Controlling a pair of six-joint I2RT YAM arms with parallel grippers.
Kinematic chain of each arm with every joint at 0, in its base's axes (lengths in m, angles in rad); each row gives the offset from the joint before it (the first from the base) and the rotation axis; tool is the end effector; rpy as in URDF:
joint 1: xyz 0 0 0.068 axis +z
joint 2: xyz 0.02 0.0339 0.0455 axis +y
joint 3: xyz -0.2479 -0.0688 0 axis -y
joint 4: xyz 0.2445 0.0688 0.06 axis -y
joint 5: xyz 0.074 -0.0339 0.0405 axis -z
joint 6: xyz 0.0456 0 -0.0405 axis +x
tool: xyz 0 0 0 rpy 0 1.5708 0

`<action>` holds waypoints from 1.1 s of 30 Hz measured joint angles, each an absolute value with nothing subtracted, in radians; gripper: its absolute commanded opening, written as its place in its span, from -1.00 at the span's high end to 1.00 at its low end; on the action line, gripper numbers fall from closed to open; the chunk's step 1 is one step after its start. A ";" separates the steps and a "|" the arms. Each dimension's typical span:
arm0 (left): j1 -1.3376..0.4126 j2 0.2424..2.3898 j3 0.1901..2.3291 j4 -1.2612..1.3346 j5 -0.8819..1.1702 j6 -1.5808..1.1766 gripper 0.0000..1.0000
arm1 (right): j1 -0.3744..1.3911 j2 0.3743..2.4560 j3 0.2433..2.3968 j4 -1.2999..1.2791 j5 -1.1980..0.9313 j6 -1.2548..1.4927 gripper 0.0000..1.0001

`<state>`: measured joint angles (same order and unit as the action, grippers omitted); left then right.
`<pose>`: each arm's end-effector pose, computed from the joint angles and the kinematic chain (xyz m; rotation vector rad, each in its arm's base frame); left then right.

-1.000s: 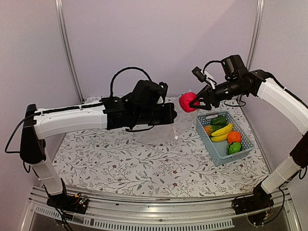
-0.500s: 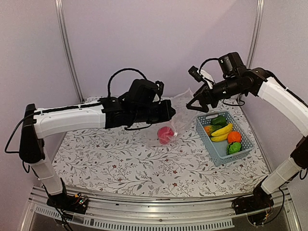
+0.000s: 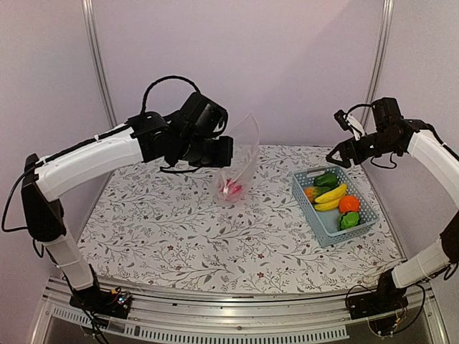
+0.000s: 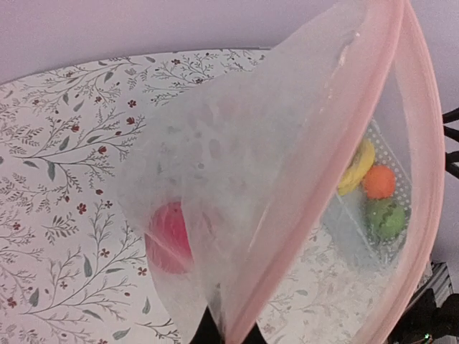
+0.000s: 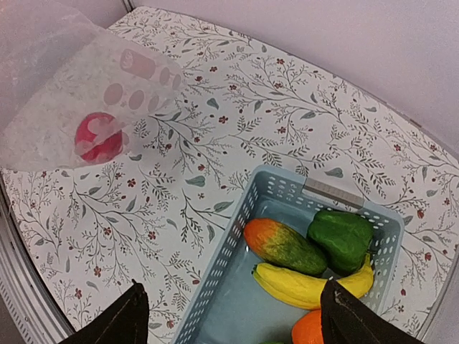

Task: Place the food in the zip-top bag and seal the zipper
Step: Pick up the fake fruit from the bin.

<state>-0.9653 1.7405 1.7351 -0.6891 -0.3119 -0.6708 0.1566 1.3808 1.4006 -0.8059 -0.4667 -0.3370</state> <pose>0.2374 -0.3184 0.3414 0.1680 2.2744 -0.5332 0.2907 0.0667 0.3406 -0.7762 2.1610 0.4557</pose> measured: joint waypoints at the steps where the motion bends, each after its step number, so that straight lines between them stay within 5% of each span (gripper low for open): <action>1: -0.965 1.733 1.741 -0.722 -0.329 -0.653 1.00 | 0.142 1.381 1.372 -0.807 -0.467 -0.340 -0.51; 12: -0.954 1.653 1.893 -1.023 -0.386 -0.528 1.00 | 0.078 1.365 1.160 -0.812 -0.352 -0.482 -0.19; 23: -0.954 1.711 1.827 -0.989 -0.299 -0.498 1.00 | 0.078 1.354 1.035 -0.933 -0.175 -0.630 -0.54; 33: -0.954 1.771 1.803 -0.928 -0.232 -0.490 1.00 | 0.078 1.368 0.982 -0.964 -0.122 -0.613 -0.64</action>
<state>-0.9543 1.7714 1.8027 -0.9283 -0.2321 -0.4896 0.0776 1.3682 0.9825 -0.9642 -0.1223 -0.6128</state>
